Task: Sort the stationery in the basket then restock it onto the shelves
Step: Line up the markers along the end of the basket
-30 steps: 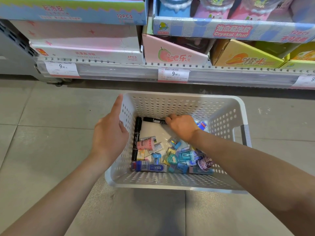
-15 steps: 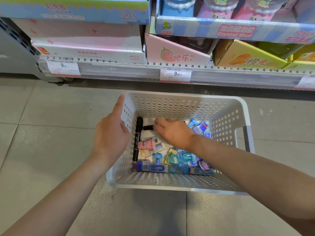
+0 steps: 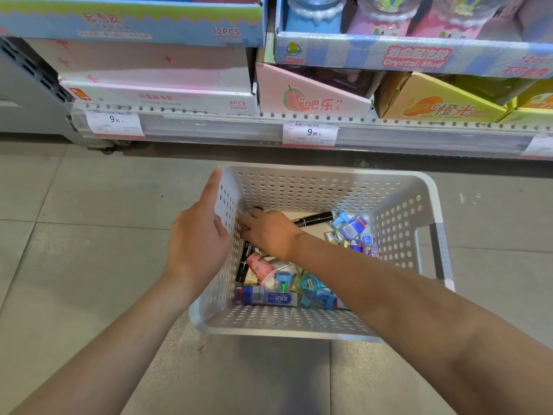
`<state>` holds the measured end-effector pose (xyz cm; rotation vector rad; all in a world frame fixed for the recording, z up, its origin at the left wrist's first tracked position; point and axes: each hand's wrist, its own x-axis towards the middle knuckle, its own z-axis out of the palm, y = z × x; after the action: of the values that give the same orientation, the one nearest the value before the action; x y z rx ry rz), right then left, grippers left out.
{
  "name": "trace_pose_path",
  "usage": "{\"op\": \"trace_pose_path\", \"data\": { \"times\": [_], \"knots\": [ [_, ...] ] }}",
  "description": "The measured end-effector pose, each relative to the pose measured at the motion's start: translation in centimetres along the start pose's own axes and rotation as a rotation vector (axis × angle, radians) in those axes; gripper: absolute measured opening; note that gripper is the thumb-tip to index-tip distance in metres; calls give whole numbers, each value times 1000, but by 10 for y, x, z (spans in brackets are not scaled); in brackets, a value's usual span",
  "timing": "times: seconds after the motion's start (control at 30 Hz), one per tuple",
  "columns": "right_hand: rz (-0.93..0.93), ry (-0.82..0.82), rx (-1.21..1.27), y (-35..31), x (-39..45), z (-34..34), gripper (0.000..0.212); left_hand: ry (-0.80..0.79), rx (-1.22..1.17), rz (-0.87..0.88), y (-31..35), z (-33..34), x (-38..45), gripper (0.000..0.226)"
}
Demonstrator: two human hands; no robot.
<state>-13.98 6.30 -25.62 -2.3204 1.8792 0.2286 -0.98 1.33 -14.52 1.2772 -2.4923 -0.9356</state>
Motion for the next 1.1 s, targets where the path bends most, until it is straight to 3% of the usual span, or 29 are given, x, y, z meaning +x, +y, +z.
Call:
{"op": "trace_pose_path", "data": {
  "times": [0.1, 0.23, 0.37, 0.47, 0.63, 0.7, 0.83, 0.93, 1.1],
  "knots": [
    [-41, 312, 7, 1, -6, 1, 25, 1, 13, -8, 0, 1, 1, 73],
    [-42, 511, -29, 12, -16, -5, 14, -2, 12, -6, -2, 1, 2, 73],
    [-80, 439, 24, 26, -42, -9, 21, -17, -9, -15, 1, 0, -1, 73],
    [5, 366, 73, 34, -68, -8, 27, -41, -23, -12, 0, 0, 0, 73],
    [280, -97, -43, 41, -85, -12, 24, -54, -19, -20, 4, -3, -2, 71],
    [305, -208, -52, 41, -85, -15, 23, -49, -13, -31, 4, -3, -1, 71],
    [304, -259, -103, 39, -83, -11, 24, -33, -2, -28, -1, -1, -1, 72],
    [335, -233, -71, 35, -76, -8, 37, -31, 7, -20, -1, 1, -1, 72],
    [355, -148, 35, 31, -60, -10, 36, -20, 5, -17, -3, 1, 0, 73]
  ]
}}
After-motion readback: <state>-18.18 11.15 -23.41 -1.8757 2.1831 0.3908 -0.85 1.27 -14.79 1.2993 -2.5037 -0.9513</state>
